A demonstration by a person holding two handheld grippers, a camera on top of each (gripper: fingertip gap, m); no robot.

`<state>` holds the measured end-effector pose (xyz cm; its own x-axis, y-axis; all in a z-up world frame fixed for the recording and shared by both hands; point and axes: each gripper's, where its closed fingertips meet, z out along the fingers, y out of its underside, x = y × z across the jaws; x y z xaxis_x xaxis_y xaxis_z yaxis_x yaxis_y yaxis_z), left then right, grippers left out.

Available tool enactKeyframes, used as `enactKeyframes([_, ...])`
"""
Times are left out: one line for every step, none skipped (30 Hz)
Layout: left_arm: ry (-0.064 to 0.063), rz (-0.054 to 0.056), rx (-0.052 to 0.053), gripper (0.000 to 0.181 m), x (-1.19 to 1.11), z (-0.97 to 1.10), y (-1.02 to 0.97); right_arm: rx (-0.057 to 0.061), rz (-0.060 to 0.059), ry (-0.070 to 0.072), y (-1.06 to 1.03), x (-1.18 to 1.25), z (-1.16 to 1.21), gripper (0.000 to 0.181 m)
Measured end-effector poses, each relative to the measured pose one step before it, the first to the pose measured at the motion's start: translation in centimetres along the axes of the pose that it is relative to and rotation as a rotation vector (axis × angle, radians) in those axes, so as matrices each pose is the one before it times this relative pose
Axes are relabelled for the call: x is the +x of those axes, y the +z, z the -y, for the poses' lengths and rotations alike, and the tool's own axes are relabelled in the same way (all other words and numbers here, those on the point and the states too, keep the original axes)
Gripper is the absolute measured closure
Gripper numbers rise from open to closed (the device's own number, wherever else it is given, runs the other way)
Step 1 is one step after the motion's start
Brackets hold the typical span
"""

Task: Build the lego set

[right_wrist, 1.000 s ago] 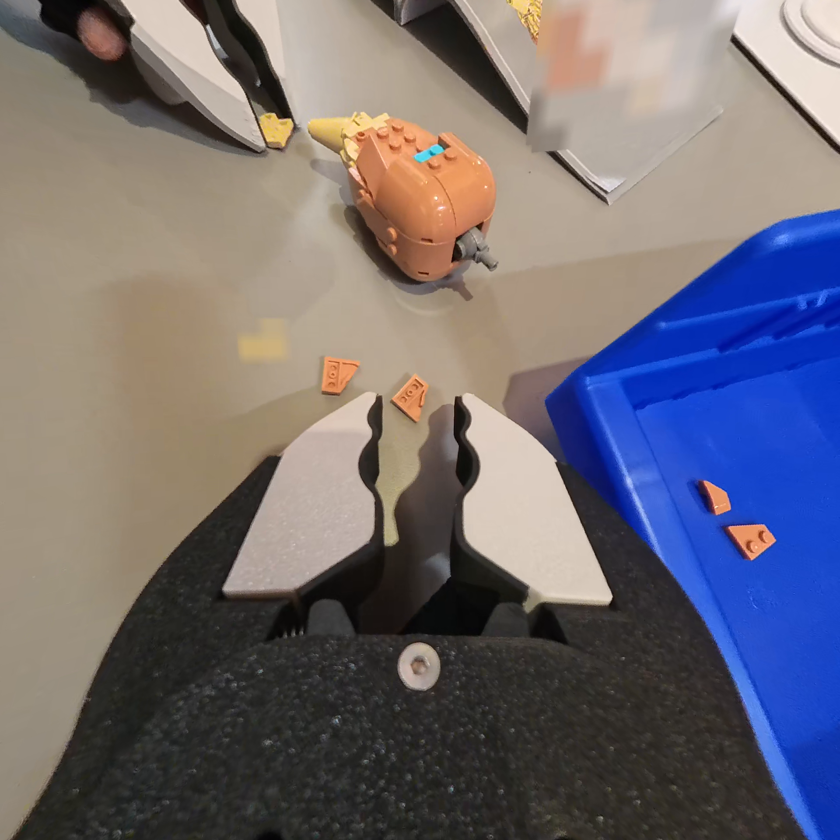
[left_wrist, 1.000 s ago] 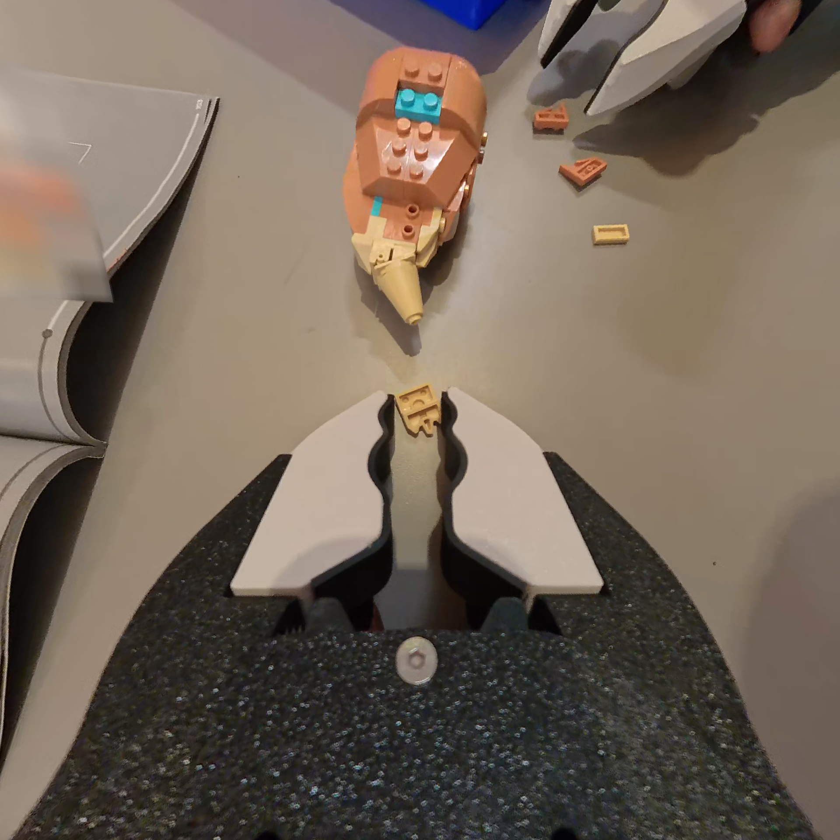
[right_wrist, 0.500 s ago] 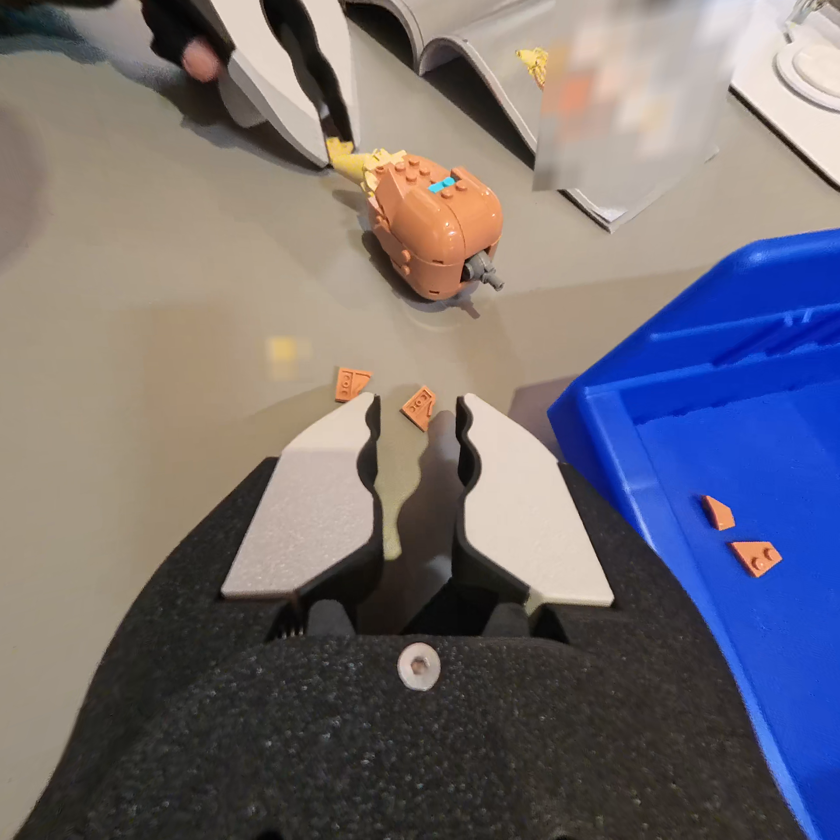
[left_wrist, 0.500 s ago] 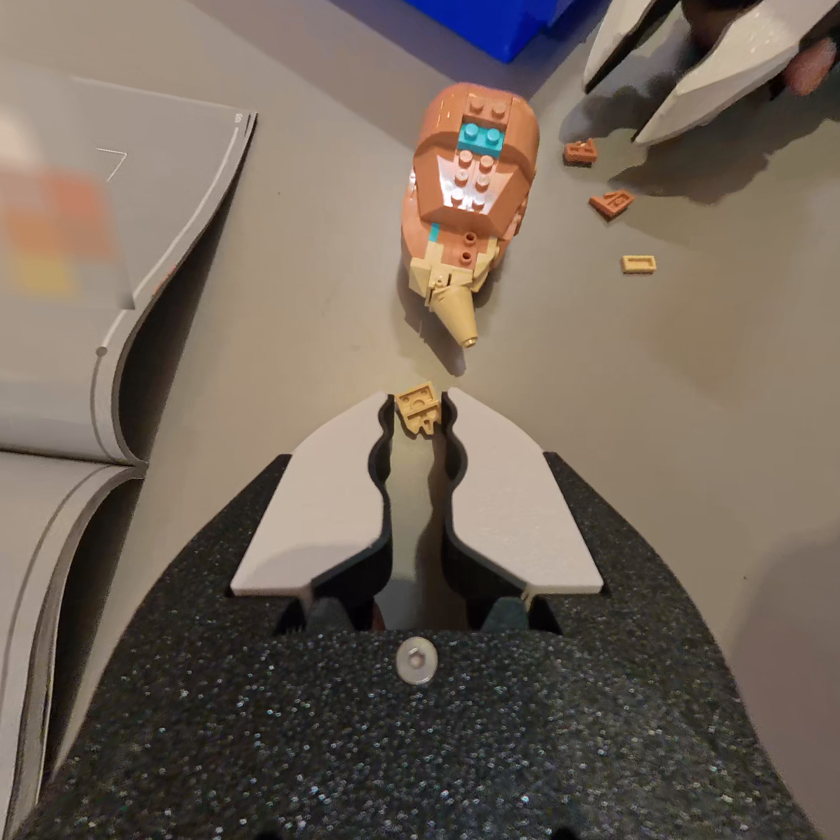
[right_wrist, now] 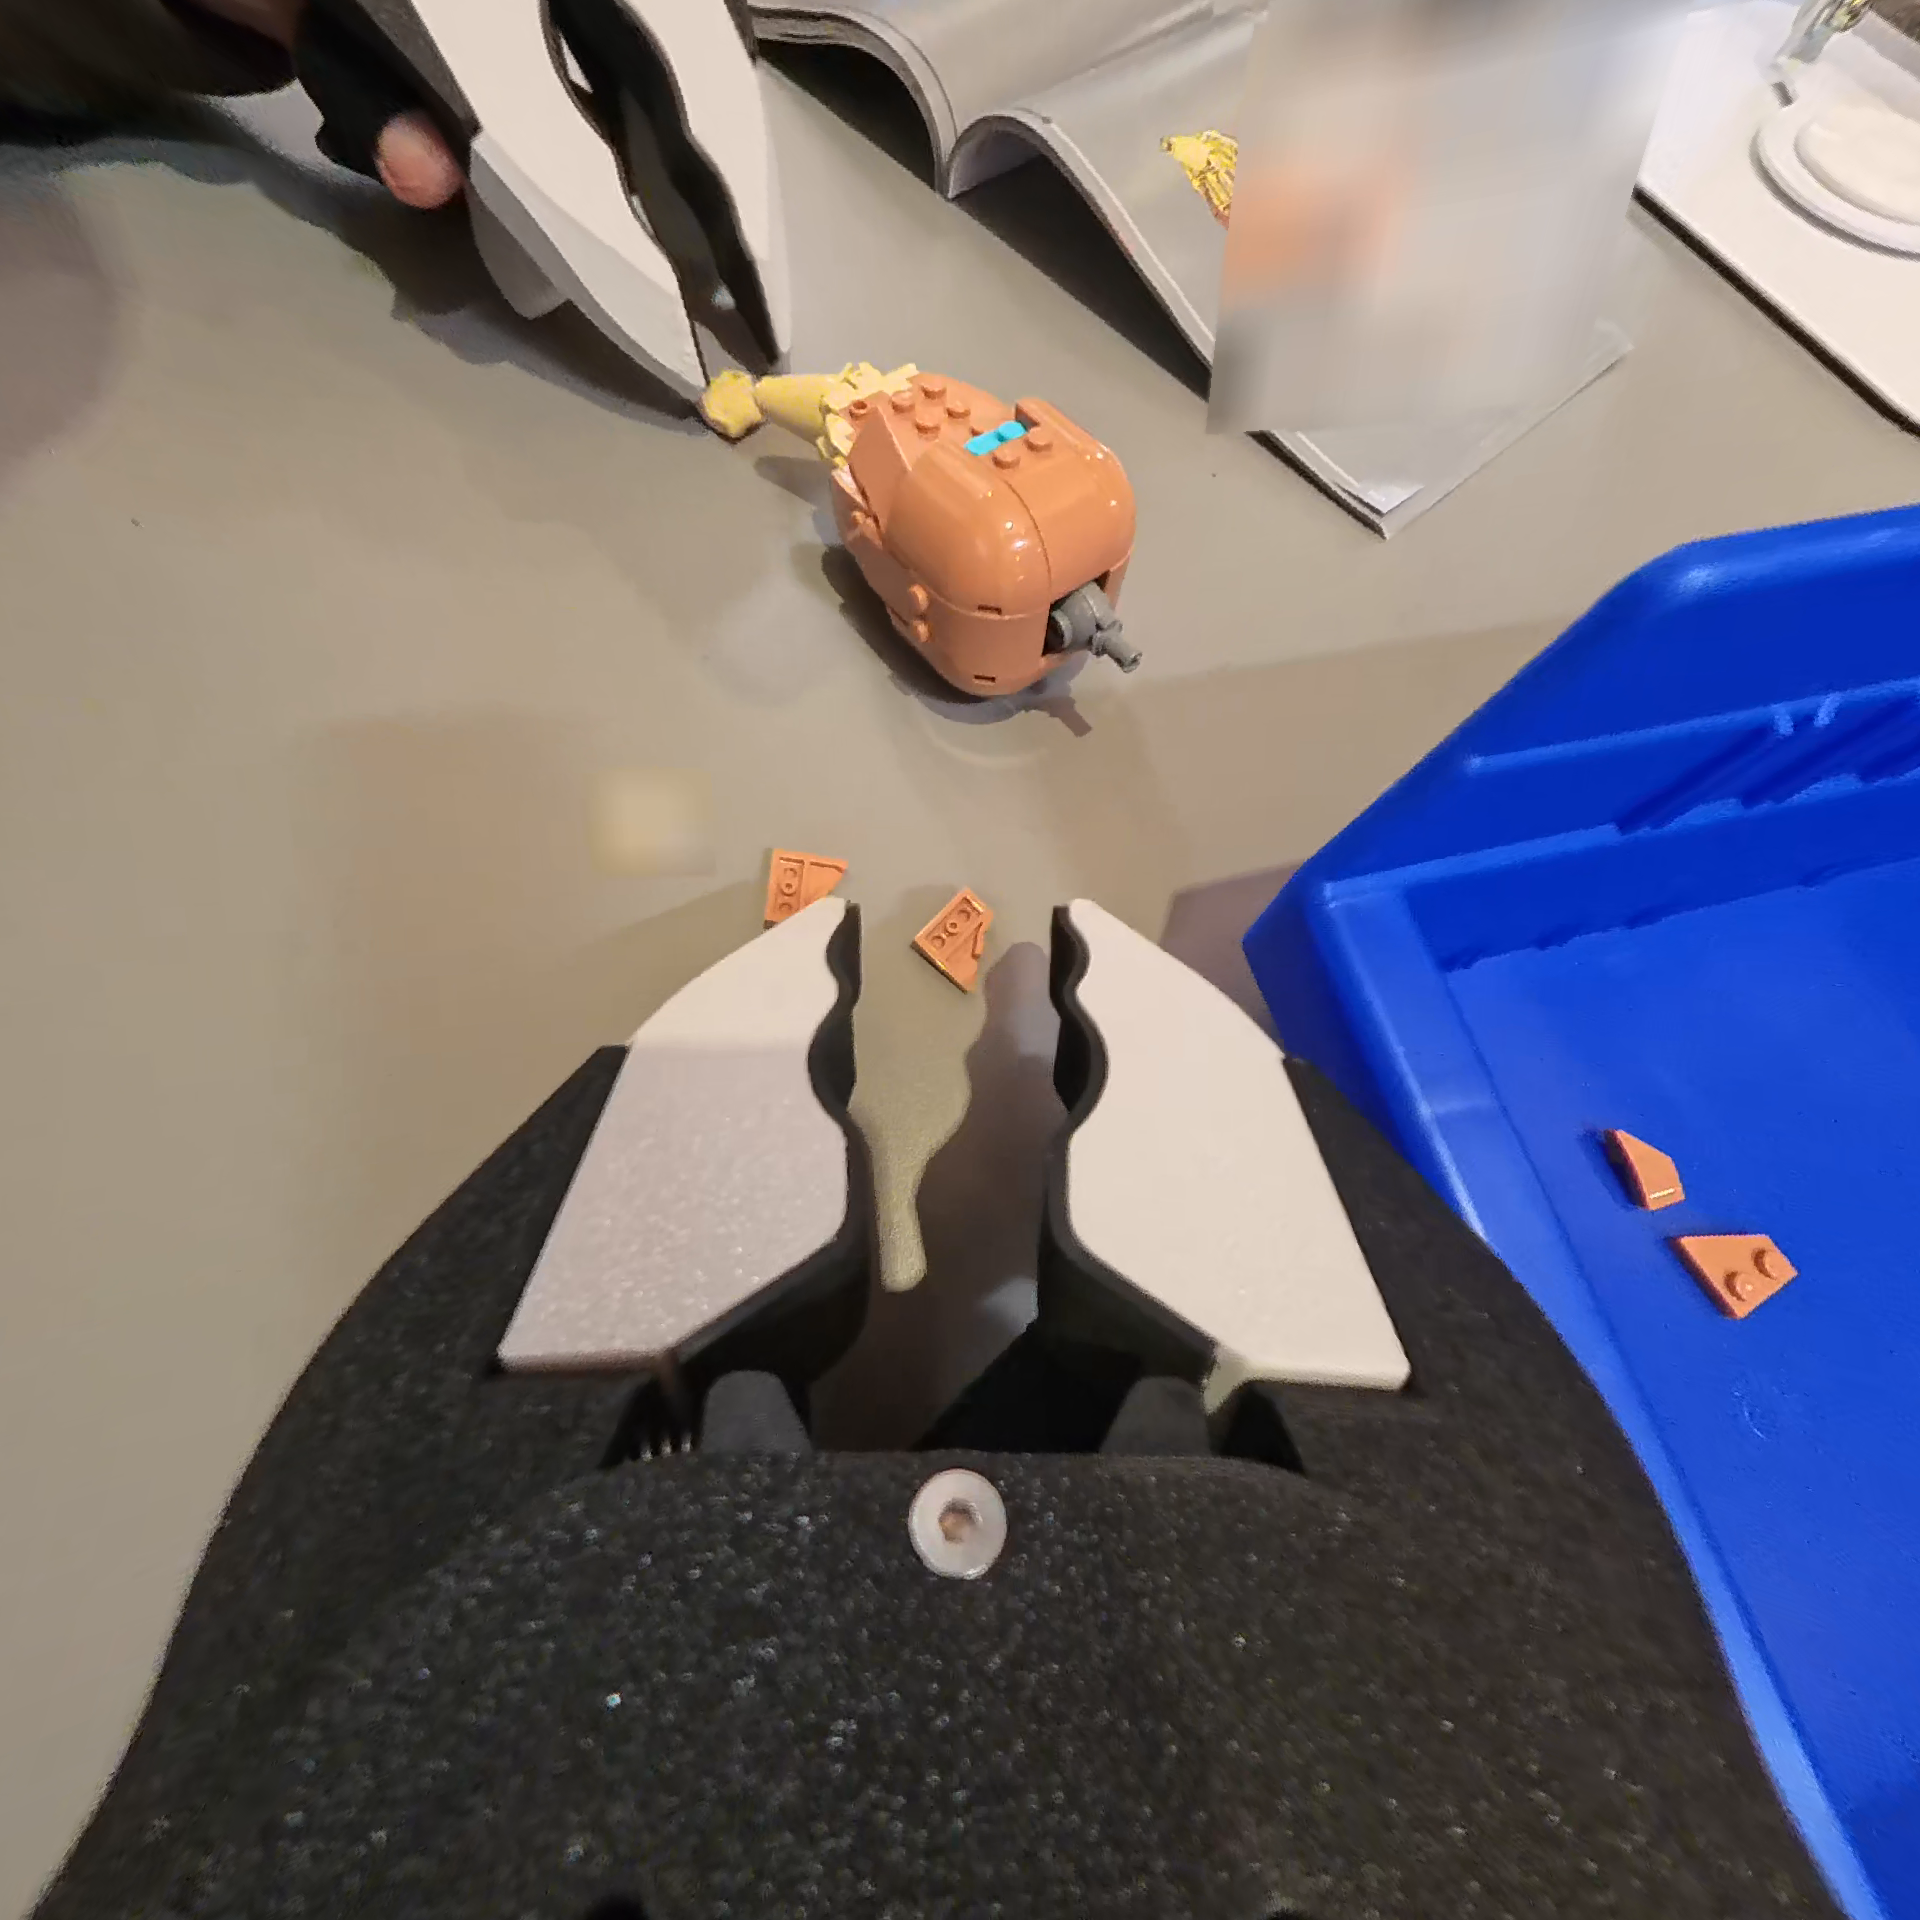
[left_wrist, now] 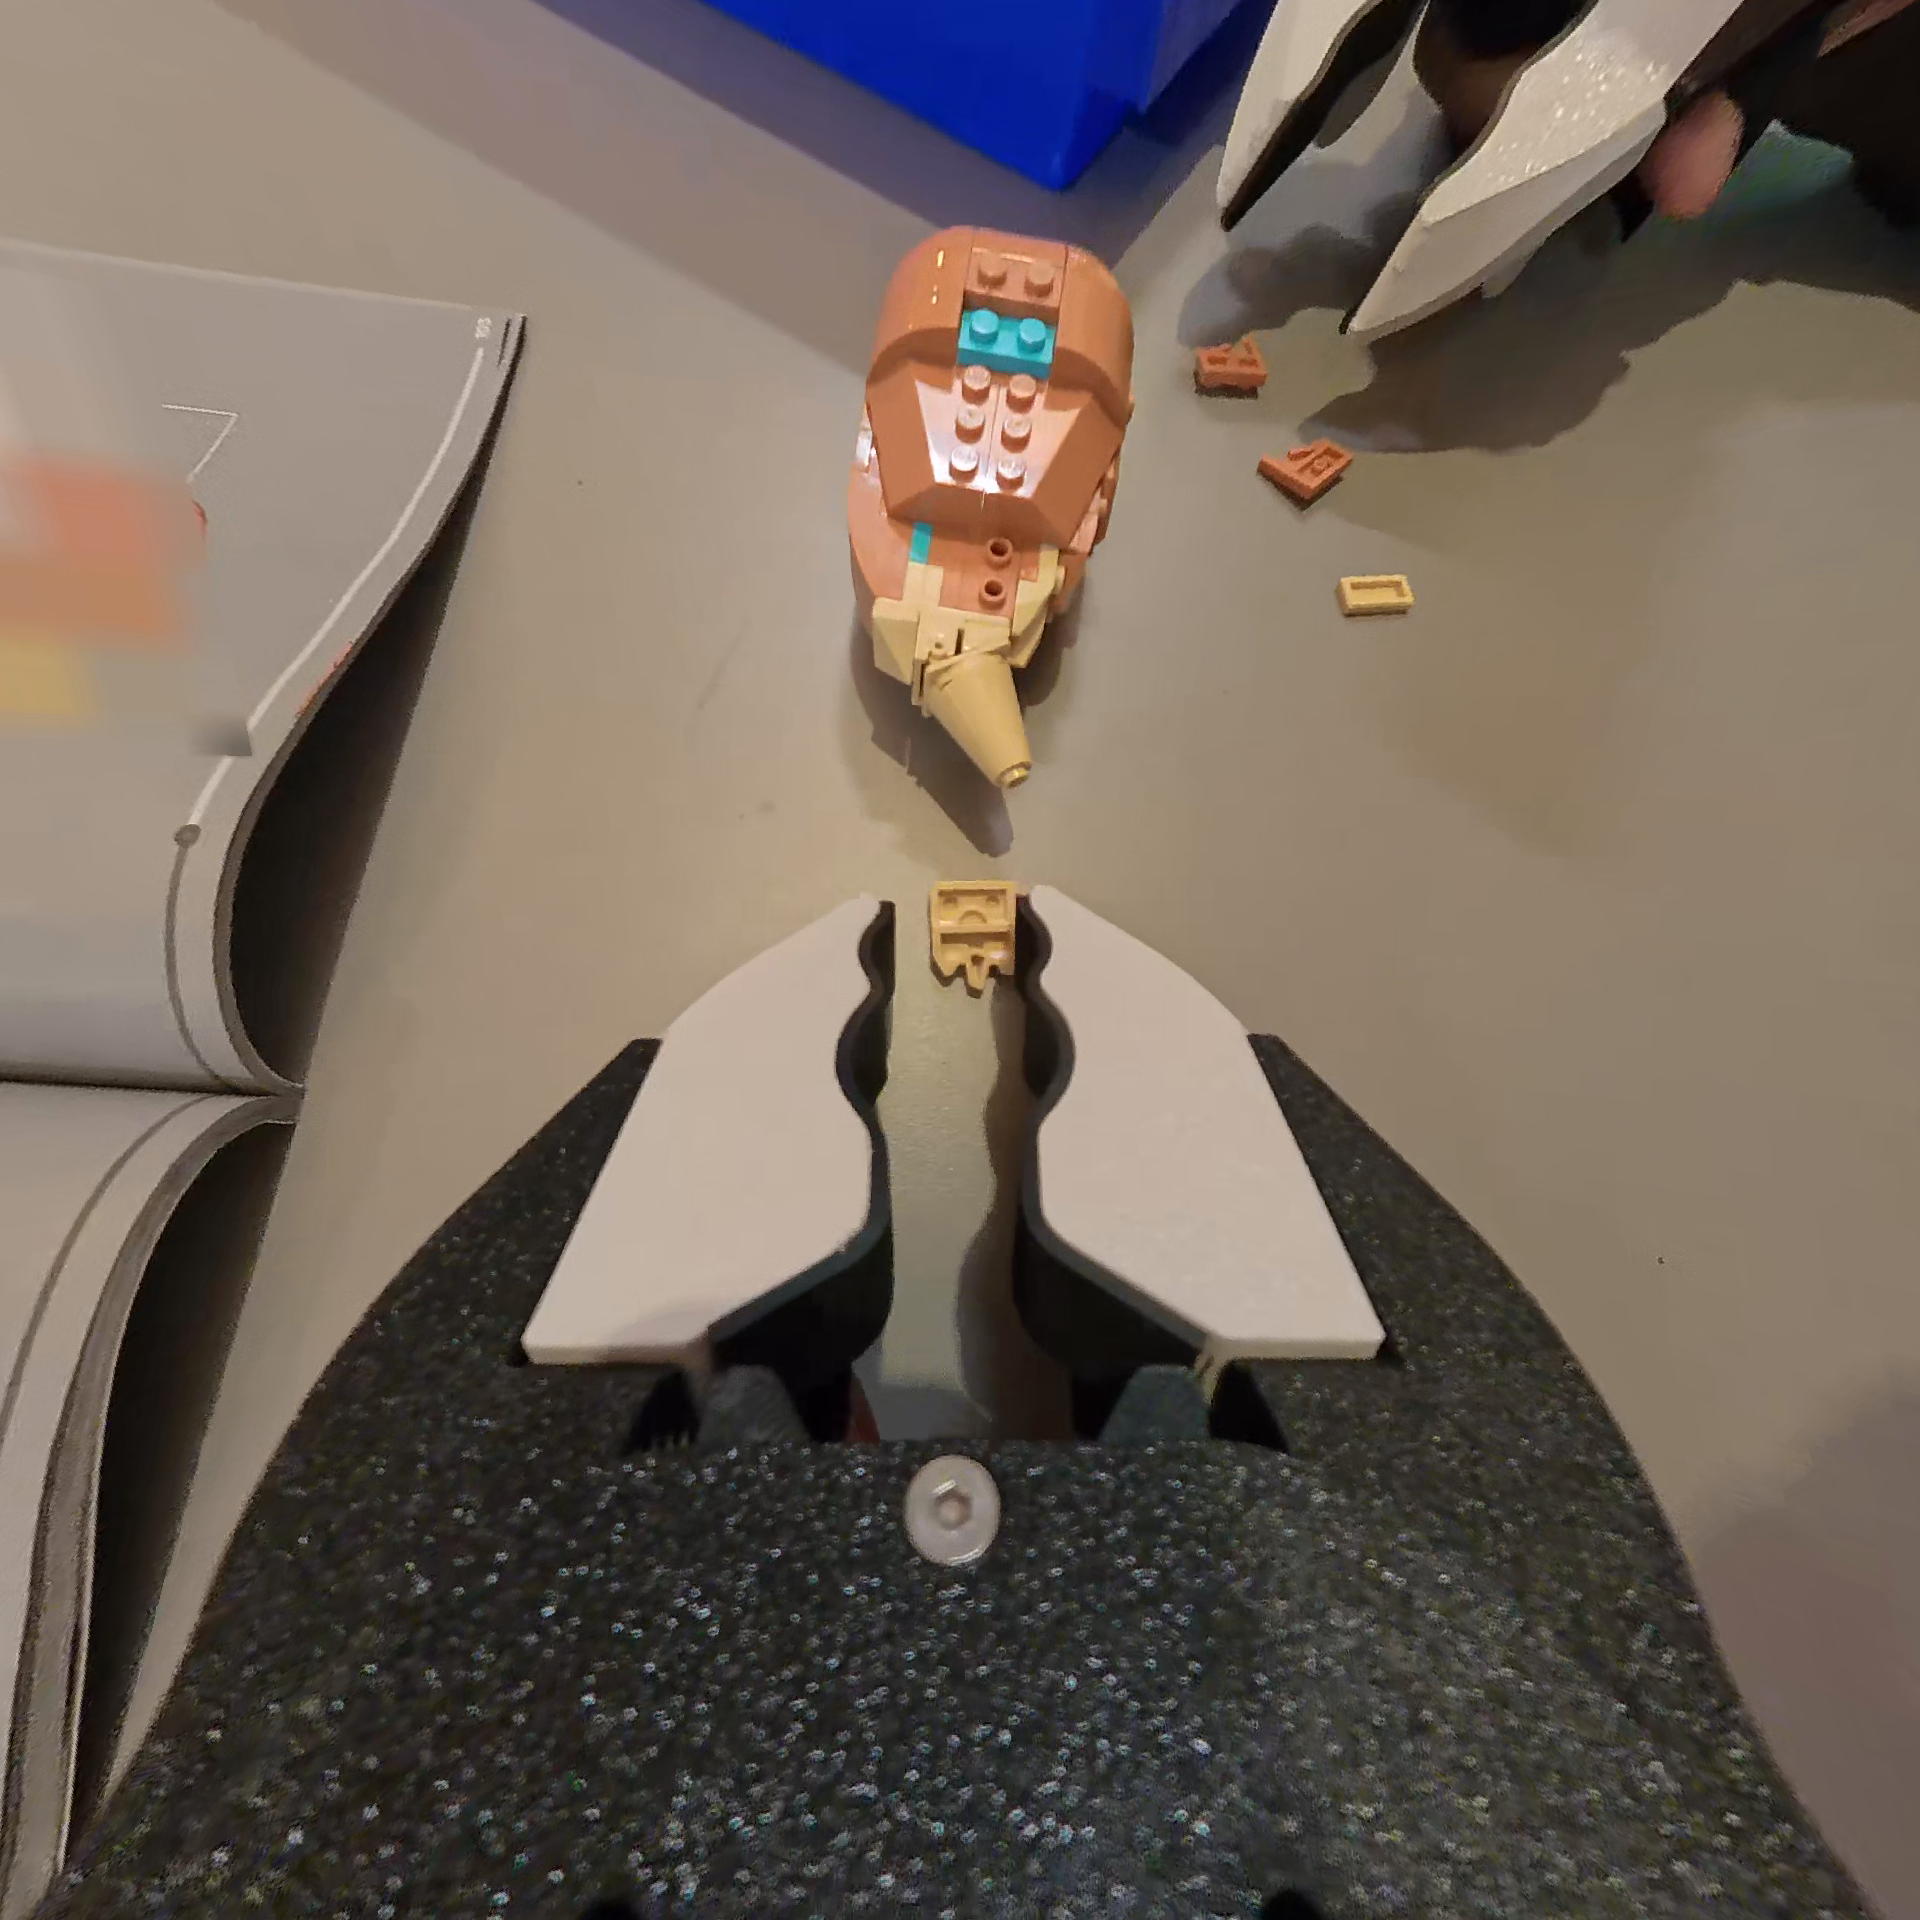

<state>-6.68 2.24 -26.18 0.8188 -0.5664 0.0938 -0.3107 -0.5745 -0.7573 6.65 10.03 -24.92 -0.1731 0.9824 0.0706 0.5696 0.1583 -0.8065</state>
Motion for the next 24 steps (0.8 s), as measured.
enactKeyframes([0.0025, 0.0039, 0.0065, 0.159, -0.008, 0.064, -0.063, 0.0109, -0.0009, 0.0026, -0.099, 0.040, 0.097, 0.146])
enactKeyframes([0.0004, 0.0002, 0.0048, 0.158, -0.001, 0.047, -0.047, 0.0109, 0.0019, 0.0023, -0.099, -0.005, 0.100, 0.146])
enactKeyframes([-0.0028, -0.0004, 0.0051, 0.156, -0.020, 0.055, -0.046, 0.0098, 0.0037, 0.0017, -0.092, -0.011, 0.097, 0.146])
enactKeyframes([-0.0056, -0.0007, 0.0056, 0.156, -0.049, 0.059, -0.055, 0.0097, 0.0056, 0.0008, -0.080, -0.028, 0.094, 0.146])
enactKeyframes([-0.0071, -0.0026, 0.0074, 0.155, -0.039, 0.074, -0.074, 0.0092, 0.0065, 0.0011, -0.084, -0.043, 0.089, 0.146])
enactKeyframes([-0.0088, -0.0029, 0.0092, 0.155, -0.047, 0.098, -0.083, 0.0083, 0.0053, 0.0024, -0.068, -0.013, 0.093, 0.146])
enactKeyframes([-0.0095, -0.0031, 0.0100, 0.154, -0.064, 0.103, -0.093, 0.0049, 0.0050, 0.0026, -0.048, -0.015, 0.054, 0.146])
enactKeyframes([-0.0086, -0.0041, 0.0095, 0.154, -0.035, 0.099, -0.094, 0.0019, 0.0059, -0.0001, -0.011, -0.059, 0.020, 0.146])
enactKeyframes([-0.0068, -0.0047, 0.0078, 0.154, -0.014, 0.087, -0.074, 0.0021, 0.0031, -0.0040, -0.009, -0.056, 0.026, 0.146])
enactKeyframes([-0.0044, -0.0049, 0.0054, 0.153, 0.011, 0.055, -0.053, 0.0020, 0.0024, -0.0061, -0.018, -0.074, 0.034, 0.146])
enactKeyframes([-0.0030, -0.0032, 0.0032, 0.153, 0.005, 0.034, -0.037, 0.0020, 0.0010, -0.0070, -0.018, -0.070, 0.023, 0.146])
enactKeyframes([-0.0021, -0.0013, 0.0014, 0.153, -0.015, 0.012, -0.010, 0.0020, -0.0017, -0.0055, -0.011, -0.034, 0.028, 0.146])
enactKeyframes([-0.0004, -0.0015, -0.0002, 0.153, 0.009, 0.000, -0.001, 0.0011, -0.0017, -0.0029, -0.012, -0.002, 0.005, 0.146])
enactKeyframes([0.0003, -0.0015, -0.0016, 0.153, 0.025, -0.027, 0.017, 0.0006, 0.0003, -0.0026, 0.002, -0.027, 0.010, 0.145])
enactKeyframes([0.0001, -0.0009, -0.0024, 0.153, 0.008, -0.025, 0.024, -0.0001, 0.0014, -0.0027, 0.012, -0.026, 0.009, 0.145])
enactKeyframes([0.0006, -0.0004, -0.0020, 0.153, 0.005, -0.017, 0.015, -0.0022, 0.0034, -0.0008, 0.016, -0.042, -0.021, 0.145])
enactKeyframes([0.0020, -0.0014, -0.0007, 0.153, 0.033, -0.016, 0.010, -0.0017, 0.0054, -0.0003, 0.015, -0.065, -0.029, 0.145])
enactKeyframes([0.0023, -0.0018, 0.0003, 0.153, 0.050, 0.001, -0.007, -0.0004, 0.0075, -0.0017, -0.003, -0.085, -0.005, 0.145])
enactKeyframes([0.0020, -0.0020, 0.0010, 0.153, 0.036, -0.001, -0.006, 0.0004, 0.0074, -0.0017, -0.006, -0.087, 0.000, 0.145])
enactKeyframes([0.0002, -0.0023, 0.0013, 0.153, 0.024, 0.009, -0.020, -0.0001, 0.0082, 0.0000, -0.004, -0.087, -0.004, 0.145])
enactKeyframes([-0.0024, -0.0023, 0.0013, 0.153, 0.000, 0.011, -0.011, -0.0011, 0.0082, 0.0018, 0.003, -0.056, -0.023, 0.145])
enactKeyframes([-0.0040, -0.0030, 0.0017, 0.153, -0.008, 0.023, -0.024, -0.0005, 0.0074, 0.0020, -0.001, -0.037, -0.008, 0.145])
enactKeyframes([-0.0051, -0.0042, 0.0021, 0.153, -0.012, 0.027, -0.015, 0.0005, 0.0065, 0.0018, 0.000, -0.037, 0.002, 0.145])
enactKeyframes([-0.0062, -0.0042, 0.0023, 0.153, -0.015, 0.020, -0.030, 0.0016, 0.0075, 0.0028, -0.026, -0.032, 0.017, 0.145])
